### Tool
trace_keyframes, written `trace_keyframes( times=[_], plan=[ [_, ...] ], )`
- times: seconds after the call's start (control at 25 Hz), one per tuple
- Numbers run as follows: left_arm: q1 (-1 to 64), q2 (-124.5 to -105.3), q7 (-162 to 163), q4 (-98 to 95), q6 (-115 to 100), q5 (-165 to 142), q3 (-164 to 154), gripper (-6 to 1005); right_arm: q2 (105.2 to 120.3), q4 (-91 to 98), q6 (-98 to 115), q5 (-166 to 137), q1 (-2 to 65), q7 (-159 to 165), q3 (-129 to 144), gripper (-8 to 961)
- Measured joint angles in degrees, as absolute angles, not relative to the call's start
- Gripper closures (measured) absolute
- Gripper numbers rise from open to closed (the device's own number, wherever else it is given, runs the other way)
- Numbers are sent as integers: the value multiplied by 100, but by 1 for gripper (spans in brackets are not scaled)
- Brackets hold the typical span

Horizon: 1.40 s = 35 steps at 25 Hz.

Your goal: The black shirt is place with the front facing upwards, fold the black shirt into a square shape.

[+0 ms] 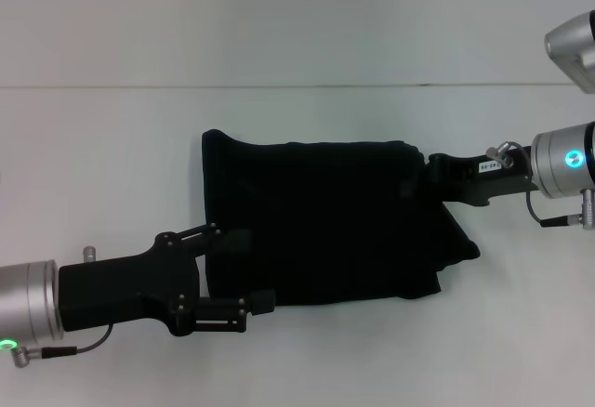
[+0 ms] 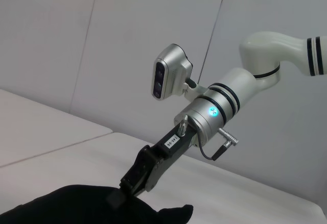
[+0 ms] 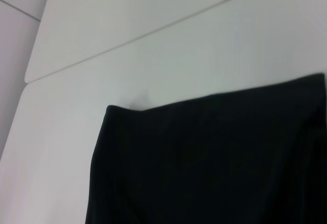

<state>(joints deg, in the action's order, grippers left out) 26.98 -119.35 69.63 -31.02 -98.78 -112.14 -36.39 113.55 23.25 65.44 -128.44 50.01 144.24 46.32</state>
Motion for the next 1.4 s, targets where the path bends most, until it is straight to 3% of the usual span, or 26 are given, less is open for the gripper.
trace_keyframes(
  times=[0.04,0.56,1.4],
  plan=[
    [2698,-11935,6963,-3102,-9878,-11214,-3638,51,11358,2336,6513,-12825,5001,14323,4620,912],
    [2698,-11935,6982,-3102,-9870,-11214,-3629,52,11356,2460,6099,-12366,4928,13758,4603,926],
    [2728,-11935,7068,-3103,-9864,-11213,-3630,52,11644,2426,5125,-12392,4779,13508,4650,924]
  ],
)
